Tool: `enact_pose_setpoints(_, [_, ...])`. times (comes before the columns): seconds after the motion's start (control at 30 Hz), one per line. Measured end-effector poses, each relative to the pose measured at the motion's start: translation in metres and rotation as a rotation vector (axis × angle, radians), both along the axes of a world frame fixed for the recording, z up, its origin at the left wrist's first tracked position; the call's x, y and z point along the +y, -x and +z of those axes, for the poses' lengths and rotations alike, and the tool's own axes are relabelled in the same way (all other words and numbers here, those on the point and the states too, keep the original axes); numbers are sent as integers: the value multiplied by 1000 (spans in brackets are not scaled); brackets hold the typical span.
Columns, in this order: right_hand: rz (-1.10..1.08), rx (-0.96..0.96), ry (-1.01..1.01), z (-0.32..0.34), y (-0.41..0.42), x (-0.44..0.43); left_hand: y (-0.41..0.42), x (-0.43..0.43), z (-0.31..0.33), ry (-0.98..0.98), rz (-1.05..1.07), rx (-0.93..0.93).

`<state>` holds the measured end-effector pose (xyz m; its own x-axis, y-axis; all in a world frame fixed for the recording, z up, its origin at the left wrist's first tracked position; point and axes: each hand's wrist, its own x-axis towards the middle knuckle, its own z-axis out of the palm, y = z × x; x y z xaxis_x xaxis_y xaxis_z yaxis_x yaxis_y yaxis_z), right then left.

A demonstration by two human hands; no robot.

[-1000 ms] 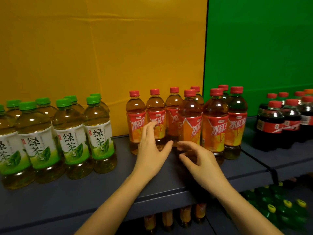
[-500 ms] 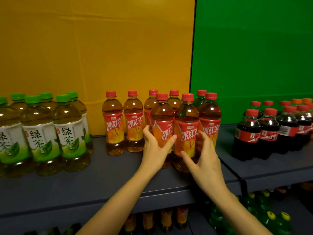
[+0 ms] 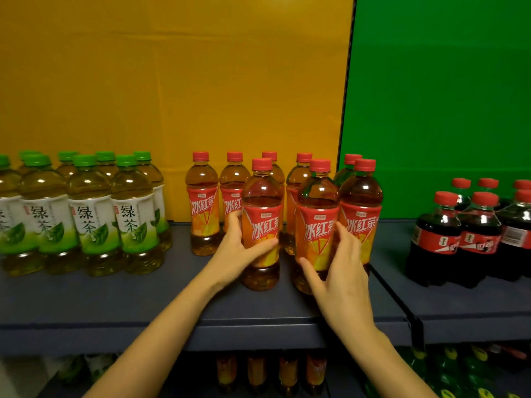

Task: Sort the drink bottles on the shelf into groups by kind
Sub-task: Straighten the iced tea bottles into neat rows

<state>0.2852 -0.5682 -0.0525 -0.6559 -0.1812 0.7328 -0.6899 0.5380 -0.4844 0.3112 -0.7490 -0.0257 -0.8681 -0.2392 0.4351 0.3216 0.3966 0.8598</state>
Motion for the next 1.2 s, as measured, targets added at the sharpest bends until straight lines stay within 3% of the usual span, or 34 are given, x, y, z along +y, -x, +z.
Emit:
enact_pose_setpoints(0.23, [35,-63,36,0,1,-8,-1,4,-8,104,220,51])
enact_pose_setpoints(0.7, [462,-269,106,9,-5,-67,-43,-71,-6,42,277,64])
enact_pose_setpoints(1.2, [503,-356,93,13,7,-118,-39,-100,-6,-9,170,45])
